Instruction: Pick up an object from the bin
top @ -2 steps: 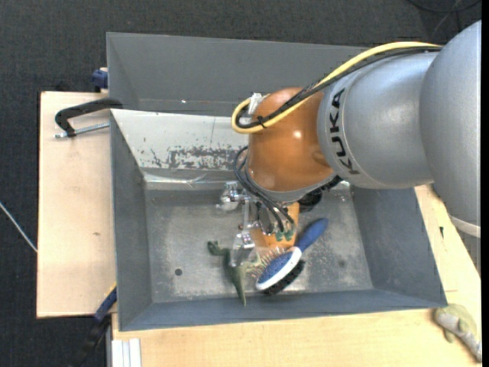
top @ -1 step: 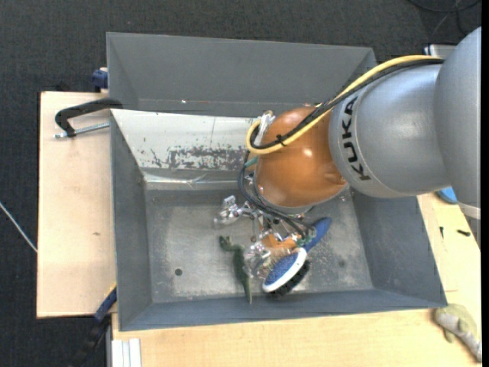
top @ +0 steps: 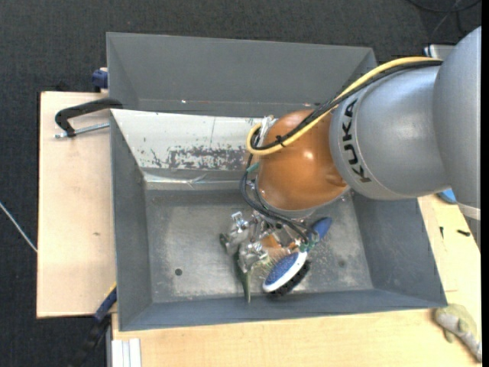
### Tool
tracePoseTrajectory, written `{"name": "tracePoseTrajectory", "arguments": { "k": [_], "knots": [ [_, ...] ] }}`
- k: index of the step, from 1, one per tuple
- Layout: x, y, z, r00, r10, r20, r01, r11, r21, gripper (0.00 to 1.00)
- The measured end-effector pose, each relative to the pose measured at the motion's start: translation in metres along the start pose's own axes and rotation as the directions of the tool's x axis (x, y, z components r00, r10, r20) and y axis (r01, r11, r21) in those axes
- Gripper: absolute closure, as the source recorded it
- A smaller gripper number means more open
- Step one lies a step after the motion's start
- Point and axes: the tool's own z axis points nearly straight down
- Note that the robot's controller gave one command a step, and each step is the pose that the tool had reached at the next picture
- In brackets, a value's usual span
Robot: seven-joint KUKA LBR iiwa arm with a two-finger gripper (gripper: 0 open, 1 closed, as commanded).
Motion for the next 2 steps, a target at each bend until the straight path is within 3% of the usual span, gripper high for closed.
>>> {"name": "tracePoseTrajectory", "arguments": {
  "k": [1,2],
  "knots": [
    [-0.013,-0.0044,-0.1192,0.966,-0.259,0.011,0.259,0.966,0.013,1.0],
    [-0.0116,-0.0037,-0.116,0.966,-0.258,0.006,0.258,0.966,0.008,0.0]
  ]
}}
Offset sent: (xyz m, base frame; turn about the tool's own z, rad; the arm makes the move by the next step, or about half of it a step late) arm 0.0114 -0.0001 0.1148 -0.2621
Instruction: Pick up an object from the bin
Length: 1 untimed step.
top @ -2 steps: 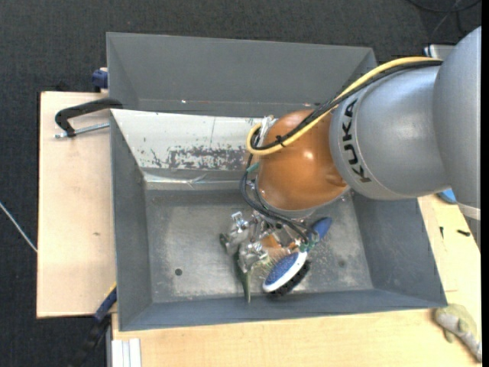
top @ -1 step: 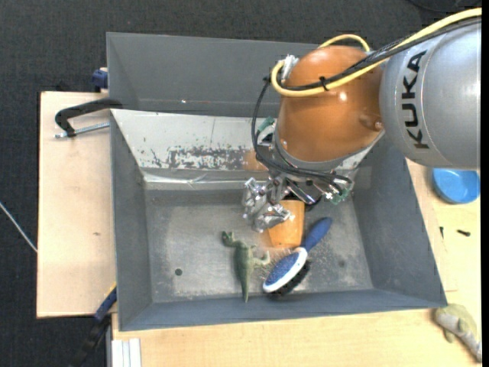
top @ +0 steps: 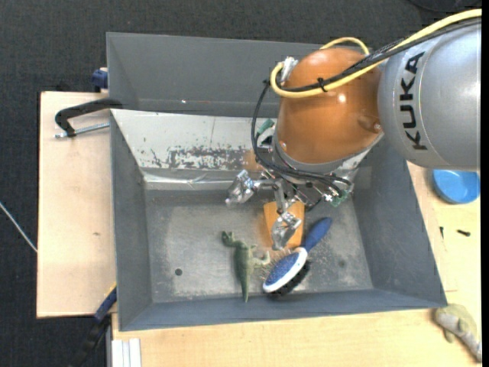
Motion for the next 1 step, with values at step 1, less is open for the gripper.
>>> {"name": "tracePoseTrajectory", "arguments": {
  "k": [1],
  "knots": [
    [0.0313,0.009,0.1342,0.953,-0.304,-0.004,0.304,0.953,-0.005,0.0]
  ]
}}
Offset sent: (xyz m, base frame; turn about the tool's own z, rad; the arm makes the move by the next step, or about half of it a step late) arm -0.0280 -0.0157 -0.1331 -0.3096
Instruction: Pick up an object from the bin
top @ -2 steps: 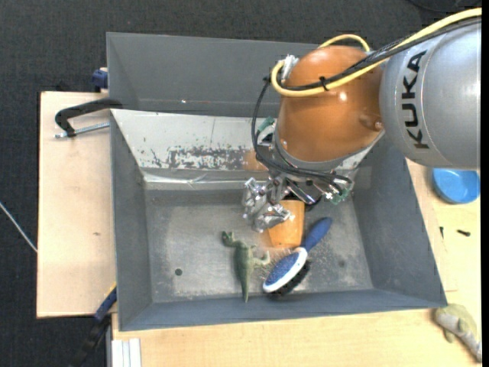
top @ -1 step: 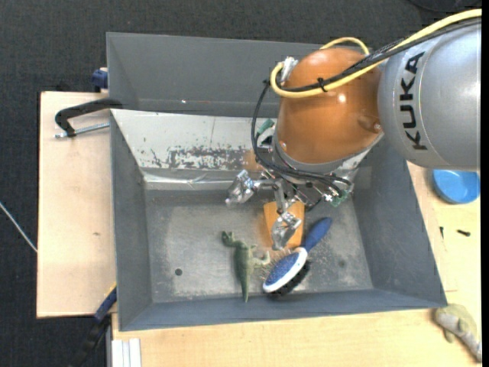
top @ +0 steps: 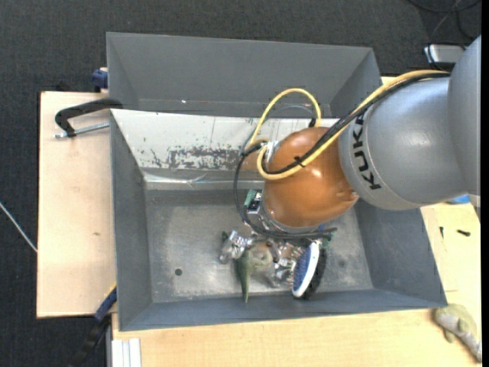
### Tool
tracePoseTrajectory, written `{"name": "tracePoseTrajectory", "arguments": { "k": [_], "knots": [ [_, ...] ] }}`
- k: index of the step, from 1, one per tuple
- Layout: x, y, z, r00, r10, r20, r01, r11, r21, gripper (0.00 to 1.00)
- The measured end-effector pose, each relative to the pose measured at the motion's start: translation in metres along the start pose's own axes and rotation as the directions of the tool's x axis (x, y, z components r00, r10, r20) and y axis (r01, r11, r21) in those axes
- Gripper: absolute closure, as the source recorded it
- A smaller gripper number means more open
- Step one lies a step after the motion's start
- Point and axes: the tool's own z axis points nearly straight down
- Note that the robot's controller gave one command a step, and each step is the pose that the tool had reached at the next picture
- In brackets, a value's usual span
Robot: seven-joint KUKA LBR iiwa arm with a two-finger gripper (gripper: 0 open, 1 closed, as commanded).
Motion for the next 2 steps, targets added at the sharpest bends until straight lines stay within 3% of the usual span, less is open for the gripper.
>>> {"name": "tracePoseTrajectory", "arguments": {
  "k": [1,2],
  "knots": [
    [0.0,-0.001,-0.002,1.0,0.001,0.002,-0.001,1.0,0.002,1.0],
    [-0.017,-0.002,-0.137,1.0,0.017,0.01,-0.017,1.0,0.012,1.0]
  ]
}}
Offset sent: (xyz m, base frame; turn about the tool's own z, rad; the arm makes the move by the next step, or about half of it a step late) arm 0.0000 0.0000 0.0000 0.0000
